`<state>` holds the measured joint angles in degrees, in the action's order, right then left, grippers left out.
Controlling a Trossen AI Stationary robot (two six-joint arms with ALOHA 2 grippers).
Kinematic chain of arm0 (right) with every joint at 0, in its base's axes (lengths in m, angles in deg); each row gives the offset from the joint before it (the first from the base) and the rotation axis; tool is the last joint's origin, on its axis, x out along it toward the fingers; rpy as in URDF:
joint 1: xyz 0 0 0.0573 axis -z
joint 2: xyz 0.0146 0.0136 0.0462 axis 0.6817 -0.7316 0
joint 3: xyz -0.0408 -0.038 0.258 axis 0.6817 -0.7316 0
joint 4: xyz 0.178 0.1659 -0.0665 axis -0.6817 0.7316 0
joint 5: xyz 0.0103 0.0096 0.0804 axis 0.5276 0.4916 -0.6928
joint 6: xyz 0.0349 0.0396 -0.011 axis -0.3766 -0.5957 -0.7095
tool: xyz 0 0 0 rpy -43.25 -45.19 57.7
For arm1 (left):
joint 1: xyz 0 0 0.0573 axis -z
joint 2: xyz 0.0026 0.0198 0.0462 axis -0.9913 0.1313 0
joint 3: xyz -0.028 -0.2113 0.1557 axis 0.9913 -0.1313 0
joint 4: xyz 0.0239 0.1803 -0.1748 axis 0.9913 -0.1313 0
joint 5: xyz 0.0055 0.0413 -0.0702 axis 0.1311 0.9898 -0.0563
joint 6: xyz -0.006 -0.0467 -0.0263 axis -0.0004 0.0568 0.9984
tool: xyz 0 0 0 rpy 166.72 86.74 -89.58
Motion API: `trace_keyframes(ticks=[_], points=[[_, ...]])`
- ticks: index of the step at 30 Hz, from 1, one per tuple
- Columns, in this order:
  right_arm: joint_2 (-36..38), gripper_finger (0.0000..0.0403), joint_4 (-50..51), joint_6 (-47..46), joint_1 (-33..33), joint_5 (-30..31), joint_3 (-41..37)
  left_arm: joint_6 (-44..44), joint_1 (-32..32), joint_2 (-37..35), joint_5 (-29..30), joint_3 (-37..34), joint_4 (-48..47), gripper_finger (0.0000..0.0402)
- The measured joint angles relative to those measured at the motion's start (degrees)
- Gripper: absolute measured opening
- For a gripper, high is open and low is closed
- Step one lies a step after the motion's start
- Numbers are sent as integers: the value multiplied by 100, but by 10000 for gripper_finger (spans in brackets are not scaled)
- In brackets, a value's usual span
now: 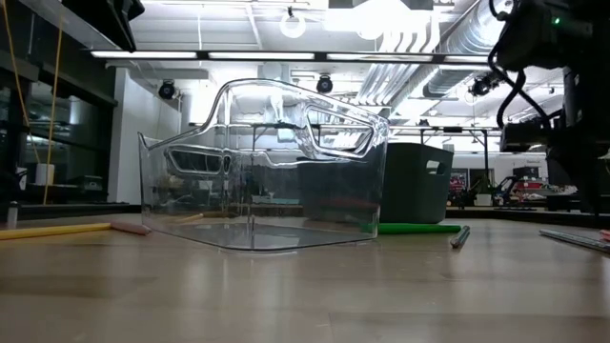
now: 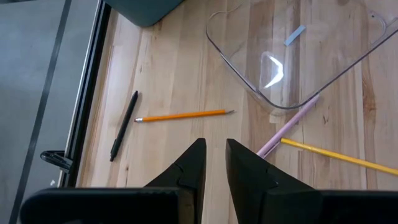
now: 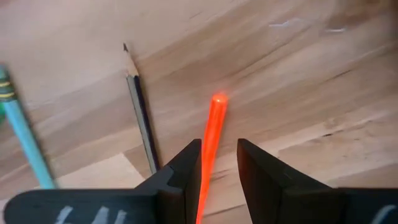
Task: Sort pens & pencils
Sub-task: Put the orange pen into the blue bin
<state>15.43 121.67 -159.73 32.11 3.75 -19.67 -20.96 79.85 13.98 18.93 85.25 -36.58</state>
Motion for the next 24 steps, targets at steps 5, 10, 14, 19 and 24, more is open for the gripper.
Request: trace_keyframes(ticks=[5, 10, 14, 19, 24], points=[[165, 94, -5, -87, 2, 345, 0, 0, 1, 2, 0, 0, -1, 51], [28, 94, -172, -48, 2, 354, 0, 1, 0, 0, 0, 0, -1, 51], [-136, 94, -325, -30, 0, 354, 0, 2, 0, 0, 0, 0, 1, 51], [-149, 94, -389, -37, -1, 355, 0, 2, 0, 1, 0, 0, 1, 51], [-149, 94, -403, -34, -2, 350, 0, 2, -1, 0, -2, 0, 1, 51]])
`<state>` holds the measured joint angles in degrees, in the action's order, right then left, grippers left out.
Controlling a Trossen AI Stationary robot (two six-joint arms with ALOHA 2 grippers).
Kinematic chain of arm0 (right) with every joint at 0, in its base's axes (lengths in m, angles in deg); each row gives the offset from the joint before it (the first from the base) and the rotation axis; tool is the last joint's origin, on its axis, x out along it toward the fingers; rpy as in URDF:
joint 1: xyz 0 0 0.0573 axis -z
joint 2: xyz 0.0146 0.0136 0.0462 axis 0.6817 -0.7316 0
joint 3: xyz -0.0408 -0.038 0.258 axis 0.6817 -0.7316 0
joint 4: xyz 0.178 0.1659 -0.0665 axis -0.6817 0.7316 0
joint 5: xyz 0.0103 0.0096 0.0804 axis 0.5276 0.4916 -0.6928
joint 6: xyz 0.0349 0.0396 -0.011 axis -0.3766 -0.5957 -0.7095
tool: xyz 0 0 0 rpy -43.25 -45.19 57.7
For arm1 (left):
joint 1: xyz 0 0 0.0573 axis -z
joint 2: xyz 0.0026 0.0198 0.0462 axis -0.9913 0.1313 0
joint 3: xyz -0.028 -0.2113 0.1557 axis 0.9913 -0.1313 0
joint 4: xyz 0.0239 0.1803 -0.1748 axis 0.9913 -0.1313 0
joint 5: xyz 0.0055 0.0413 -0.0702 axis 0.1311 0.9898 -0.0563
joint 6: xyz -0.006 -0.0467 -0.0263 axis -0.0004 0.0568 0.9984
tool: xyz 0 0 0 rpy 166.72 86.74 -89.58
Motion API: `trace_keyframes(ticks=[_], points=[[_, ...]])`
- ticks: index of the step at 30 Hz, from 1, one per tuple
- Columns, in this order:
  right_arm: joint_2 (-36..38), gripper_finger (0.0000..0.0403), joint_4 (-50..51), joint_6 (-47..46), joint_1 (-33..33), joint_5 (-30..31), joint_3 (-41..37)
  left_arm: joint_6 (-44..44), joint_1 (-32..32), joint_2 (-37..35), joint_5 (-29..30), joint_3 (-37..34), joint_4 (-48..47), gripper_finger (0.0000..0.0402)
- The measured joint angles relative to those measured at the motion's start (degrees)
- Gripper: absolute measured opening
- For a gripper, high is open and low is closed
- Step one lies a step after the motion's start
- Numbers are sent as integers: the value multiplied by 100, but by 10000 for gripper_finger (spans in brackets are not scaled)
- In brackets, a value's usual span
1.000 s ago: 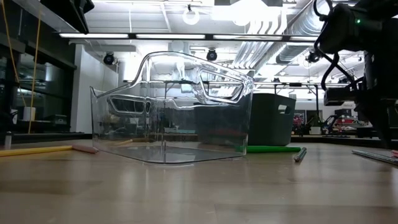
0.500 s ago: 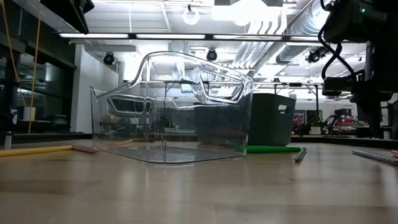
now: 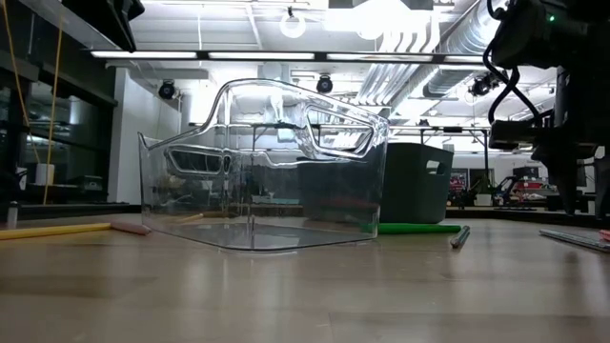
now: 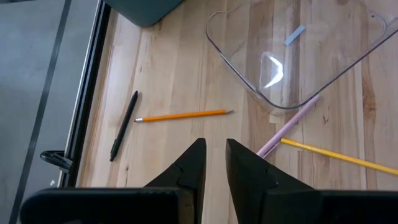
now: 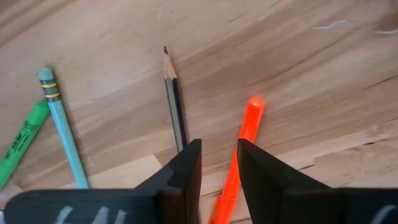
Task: Sort pens & pencils
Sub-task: Put the orange pen into the blue bin
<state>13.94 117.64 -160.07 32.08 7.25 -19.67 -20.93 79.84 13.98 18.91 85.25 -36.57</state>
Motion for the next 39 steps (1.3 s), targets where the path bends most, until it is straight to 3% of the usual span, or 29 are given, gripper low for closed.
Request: trace_keyframes(ticks=[6, 12, 17, 24, 32, 39], points=[[433, 94, 657, 296, 115, -364, -2, 15, 1, 1, 0, 0, -2, 51], [1174, 94, 836, 145, 127, 404, -2, 15, 0, 0, 0, 0, 0, 51], [1262, 94, 807, 157, 78, 559, -5, 17, 1, 1, 0, 0, 0, 51], [1201, 94, -725, -140, -203, 664, -749, 58, 0, 0, -123, 0, -2, 51], [1282, 94, 789, -146, -247, 159, -223, 149, 0, 0, -139, 0, 2, 51], [1124, 94, 802, -284, -254, -4, -50, 151, 0, 1, -92, 0, 4, 51]])
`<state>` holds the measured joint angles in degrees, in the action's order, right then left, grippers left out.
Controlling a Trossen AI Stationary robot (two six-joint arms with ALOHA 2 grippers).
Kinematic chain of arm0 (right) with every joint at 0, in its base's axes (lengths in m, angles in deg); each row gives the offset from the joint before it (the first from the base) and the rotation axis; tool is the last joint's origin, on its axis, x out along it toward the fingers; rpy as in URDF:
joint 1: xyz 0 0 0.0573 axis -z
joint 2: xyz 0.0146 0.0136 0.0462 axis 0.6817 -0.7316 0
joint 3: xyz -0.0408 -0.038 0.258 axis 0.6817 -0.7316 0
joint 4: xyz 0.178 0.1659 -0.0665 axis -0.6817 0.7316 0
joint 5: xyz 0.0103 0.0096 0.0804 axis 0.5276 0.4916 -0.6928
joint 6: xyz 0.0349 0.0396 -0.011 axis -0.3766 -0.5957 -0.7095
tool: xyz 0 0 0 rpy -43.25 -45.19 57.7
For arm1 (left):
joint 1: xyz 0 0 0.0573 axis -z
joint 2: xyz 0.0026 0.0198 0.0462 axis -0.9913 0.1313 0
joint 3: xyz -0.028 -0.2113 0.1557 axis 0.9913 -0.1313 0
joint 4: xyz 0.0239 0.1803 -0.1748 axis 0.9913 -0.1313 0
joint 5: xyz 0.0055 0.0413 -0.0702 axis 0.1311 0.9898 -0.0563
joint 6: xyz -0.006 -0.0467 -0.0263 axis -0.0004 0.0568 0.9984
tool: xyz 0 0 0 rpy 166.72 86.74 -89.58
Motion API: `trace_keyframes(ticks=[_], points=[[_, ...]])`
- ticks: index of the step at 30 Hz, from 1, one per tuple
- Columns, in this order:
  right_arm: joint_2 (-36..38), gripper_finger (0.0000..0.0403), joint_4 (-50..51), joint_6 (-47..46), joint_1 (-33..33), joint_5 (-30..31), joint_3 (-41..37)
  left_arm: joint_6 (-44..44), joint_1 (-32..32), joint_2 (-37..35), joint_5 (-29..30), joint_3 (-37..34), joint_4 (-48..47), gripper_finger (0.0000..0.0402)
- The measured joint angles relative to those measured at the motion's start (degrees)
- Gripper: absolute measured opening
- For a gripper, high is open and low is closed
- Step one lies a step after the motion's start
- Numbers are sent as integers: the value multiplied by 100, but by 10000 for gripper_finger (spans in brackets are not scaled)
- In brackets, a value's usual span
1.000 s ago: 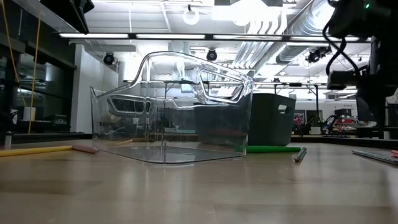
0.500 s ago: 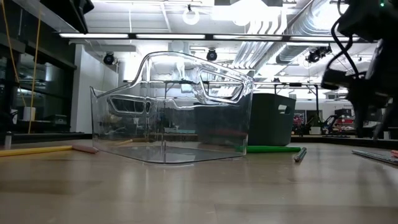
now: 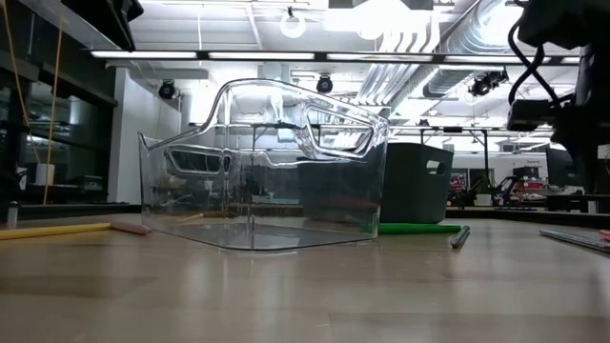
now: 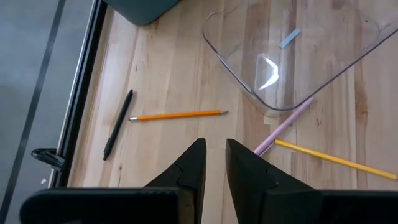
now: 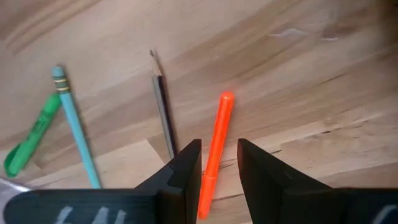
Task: Sort pens & pencils
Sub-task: Put the orange pen into the blue bin
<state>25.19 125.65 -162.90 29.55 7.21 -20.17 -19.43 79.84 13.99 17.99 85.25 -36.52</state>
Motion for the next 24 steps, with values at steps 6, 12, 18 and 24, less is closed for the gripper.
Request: trace_keyframes(ticks=[6, 12, 18, 24], points=[[-740, 94, -360, 0, -11, -127, 24, 17, 1, -1, 1, 0, 2, 51], [-1310, 94, -716, -26, -11, -213, 24, 13, 2, -1, 0, 0, 0, 51], [-1700, 94, -1031, -28, -11, -309, 24, 7, 1, 0, -1, 0, -2, 51], [-1978, 94, -1235, -30, -11, -435, 30, -4, 0, 1, -2, 0, -2, 51]])
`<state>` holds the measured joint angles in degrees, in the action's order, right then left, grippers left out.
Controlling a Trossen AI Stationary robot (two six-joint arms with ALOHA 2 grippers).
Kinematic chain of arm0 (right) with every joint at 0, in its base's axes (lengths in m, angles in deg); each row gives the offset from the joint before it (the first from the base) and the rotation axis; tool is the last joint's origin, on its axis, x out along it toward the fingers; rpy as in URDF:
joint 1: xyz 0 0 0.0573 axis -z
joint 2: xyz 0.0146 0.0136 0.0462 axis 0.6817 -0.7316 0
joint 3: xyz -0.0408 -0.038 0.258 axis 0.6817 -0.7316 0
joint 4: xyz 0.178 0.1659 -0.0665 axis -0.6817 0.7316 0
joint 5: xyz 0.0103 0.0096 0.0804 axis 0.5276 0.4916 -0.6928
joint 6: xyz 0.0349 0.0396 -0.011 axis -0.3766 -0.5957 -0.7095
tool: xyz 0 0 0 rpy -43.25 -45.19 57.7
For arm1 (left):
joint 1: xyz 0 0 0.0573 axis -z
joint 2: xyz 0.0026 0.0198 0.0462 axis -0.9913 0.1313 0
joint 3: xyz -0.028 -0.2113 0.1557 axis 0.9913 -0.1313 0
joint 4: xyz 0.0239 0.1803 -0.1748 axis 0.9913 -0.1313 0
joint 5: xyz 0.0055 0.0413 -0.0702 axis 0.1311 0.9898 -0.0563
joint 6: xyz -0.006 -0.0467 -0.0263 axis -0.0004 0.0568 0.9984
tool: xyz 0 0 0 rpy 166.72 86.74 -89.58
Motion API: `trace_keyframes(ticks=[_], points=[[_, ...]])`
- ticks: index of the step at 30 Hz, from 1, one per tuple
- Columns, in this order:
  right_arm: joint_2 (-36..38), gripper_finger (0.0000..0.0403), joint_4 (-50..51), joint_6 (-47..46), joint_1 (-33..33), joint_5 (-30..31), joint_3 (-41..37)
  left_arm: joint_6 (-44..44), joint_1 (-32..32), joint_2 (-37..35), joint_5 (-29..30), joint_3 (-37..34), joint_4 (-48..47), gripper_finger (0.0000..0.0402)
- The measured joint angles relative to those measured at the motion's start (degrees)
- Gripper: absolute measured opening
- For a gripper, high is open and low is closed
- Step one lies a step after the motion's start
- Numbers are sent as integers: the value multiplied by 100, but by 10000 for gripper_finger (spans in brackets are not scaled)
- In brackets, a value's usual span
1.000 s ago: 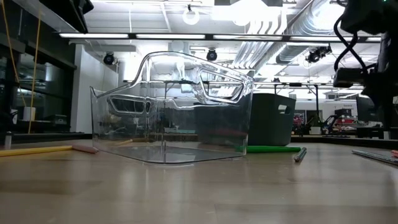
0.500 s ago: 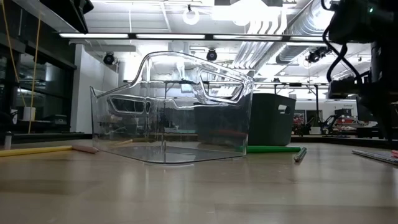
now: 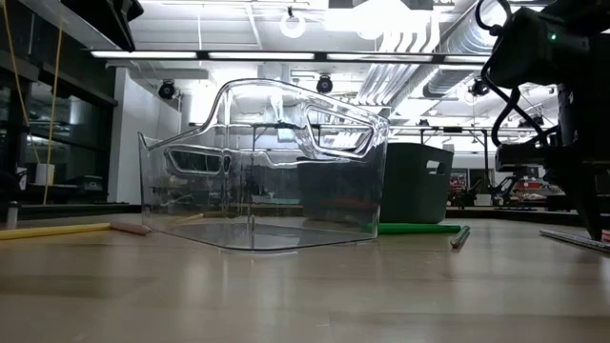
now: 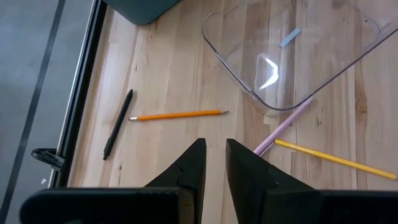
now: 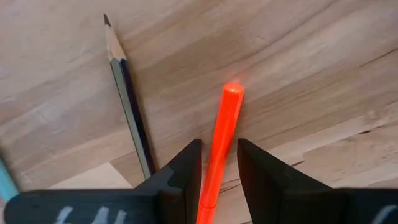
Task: Sort pens & pencils
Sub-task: Put the orange pen into the blue bin
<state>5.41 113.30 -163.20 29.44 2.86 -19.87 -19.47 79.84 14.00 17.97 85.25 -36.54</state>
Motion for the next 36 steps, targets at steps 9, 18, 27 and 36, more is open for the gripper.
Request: trace_keyframes(ticks=[9, 18, 27, 36], points=[[-34, 74, -28, -4, 0, -20, 4, -22, 0, -1, 0, 0, -2, 51], [-32, 21, -62, 32, 0, -20, 4, -23, 0, -1, 2, 0, -2, 51], [-36, 24, -107, 222, 0, 105, 123, -127, 0, -1, 7, 0, 0, 51], [-29, 25, 60, 744, 0, 425, 586, -210, 0, -1, 18, 0, 0, 51]])
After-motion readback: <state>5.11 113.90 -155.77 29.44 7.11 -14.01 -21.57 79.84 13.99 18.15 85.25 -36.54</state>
